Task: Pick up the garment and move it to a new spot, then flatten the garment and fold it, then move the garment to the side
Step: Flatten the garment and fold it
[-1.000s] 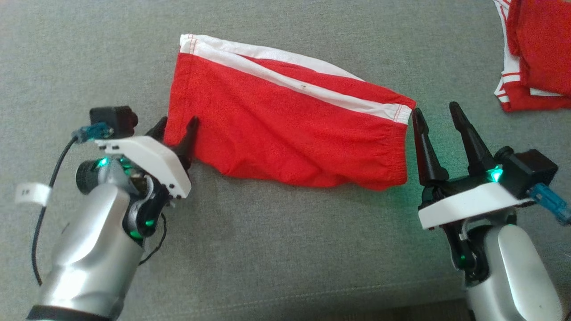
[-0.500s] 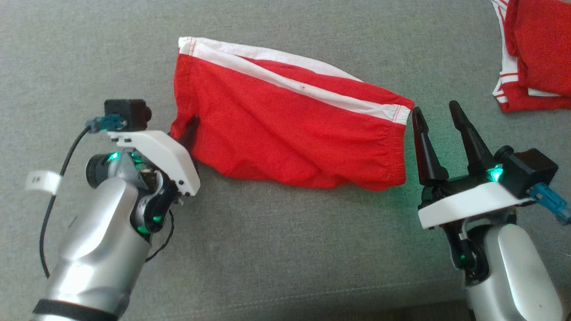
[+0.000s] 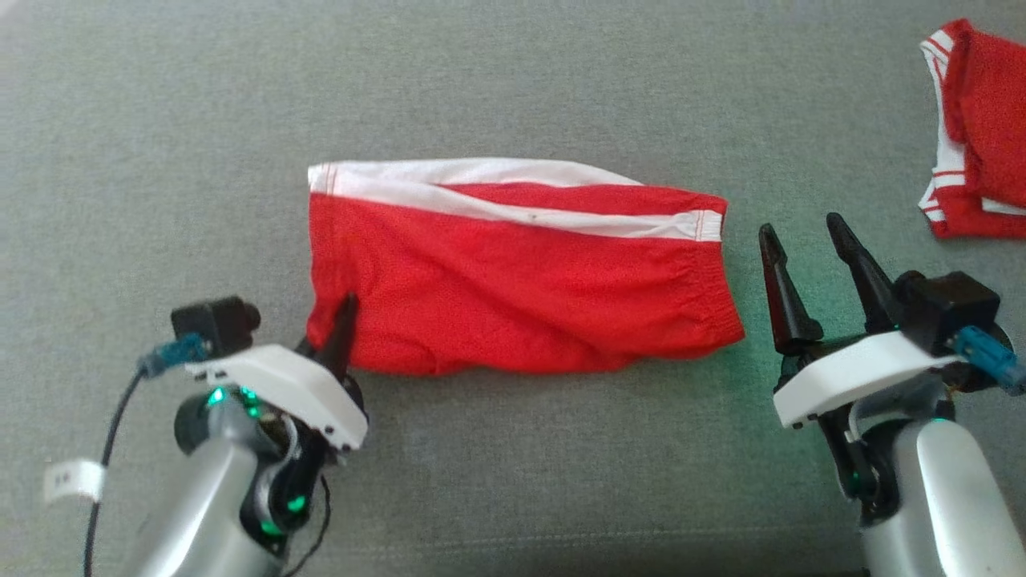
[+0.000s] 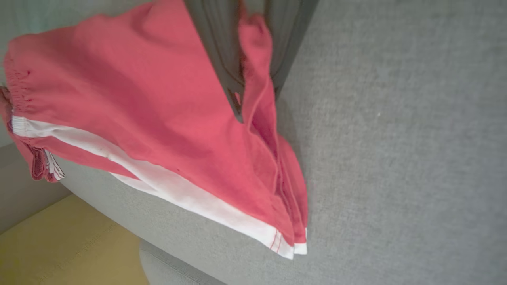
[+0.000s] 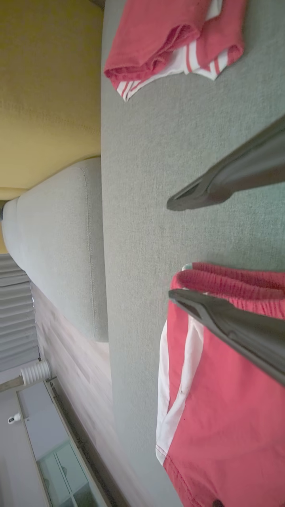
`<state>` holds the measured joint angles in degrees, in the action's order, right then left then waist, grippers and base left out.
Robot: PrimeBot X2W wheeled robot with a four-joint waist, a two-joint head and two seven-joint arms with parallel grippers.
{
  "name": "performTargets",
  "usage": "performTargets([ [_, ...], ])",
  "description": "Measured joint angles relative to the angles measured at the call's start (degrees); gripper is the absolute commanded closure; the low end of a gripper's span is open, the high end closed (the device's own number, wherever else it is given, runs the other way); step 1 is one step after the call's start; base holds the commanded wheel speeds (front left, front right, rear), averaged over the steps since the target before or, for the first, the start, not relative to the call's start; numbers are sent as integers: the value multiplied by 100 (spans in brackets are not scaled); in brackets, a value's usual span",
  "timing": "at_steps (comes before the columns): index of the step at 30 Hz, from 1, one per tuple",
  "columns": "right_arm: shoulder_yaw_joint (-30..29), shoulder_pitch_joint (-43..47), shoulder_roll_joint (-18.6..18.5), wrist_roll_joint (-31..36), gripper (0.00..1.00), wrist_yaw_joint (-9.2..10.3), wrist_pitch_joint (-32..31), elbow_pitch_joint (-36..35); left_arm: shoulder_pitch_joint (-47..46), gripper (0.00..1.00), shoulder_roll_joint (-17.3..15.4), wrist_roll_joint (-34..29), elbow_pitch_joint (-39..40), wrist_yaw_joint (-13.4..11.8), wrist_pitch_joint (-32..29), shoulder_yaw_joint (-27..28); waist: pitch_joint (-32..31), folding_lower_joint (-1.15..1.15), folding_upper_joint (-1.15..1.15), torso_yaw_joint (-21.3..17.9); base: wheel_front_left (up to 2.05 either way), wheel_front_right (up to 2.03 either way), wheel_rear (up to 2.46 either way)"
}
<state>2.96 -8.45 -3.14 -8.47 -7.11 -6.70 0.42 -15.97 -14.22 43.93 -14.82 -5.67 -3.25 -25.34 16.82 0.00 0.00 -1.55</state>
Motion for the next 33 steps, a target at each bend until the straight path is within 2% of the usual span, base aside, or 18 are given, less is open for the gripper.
performTargets([
  [8, 11, 0, -30, -13, 0, 0, -274, -102, 390, 100, 164, 22, 243, -243, 118, -13, -81, 0, 0, 65, 0, 0, 0],
  [9, 14, -1, -43, -13, 0, 0, -293, -101, 394, 81, 181, 21, 254, -248, 145, -16, -94, 0, 0, 61, 0, 0, 0],
  [10, 18, -1, -53, -18, 0, 0, -298, -93, 397, 57, 190, 19, 282, -248, 191, -23, -111, 0, 0, 59, 0, 0, 0],
  [11, 20, -1, -63, -40, 0, 0, -300, -74, 400, 16, 191, 12, 315, -259, 253, -29, -130, 0, 0, 58, 0, 0, 0],
  [12, 20, -1, -69, -58, 0, 0, -321, -53, 400, 0, 190, -15, 341, -298, 316, -31, -154, 0, 0, 59, 0, 0, 0],
  [18, 49, -4, -146, -99, 0, 0, -394, 91, 443, 0, 126, -459, 509, -467, 895, -32, -366, 0, 0, 100, 0, 0, 0],
  [24, 227, -3, -316, -386, 0, 0, -735, 298, 633, 0, 36, -887, 844, -636, 1517, -15, -665, 0, 0, 213, 0, 0, 0],
  [33, 531, -233, -505, -764, 0, 0, -1492, 1148, 1141, 0, 190, -1047, 1098, -744, 1705, 42, -943, 0, 0, 475, 0, 0, 0],
])
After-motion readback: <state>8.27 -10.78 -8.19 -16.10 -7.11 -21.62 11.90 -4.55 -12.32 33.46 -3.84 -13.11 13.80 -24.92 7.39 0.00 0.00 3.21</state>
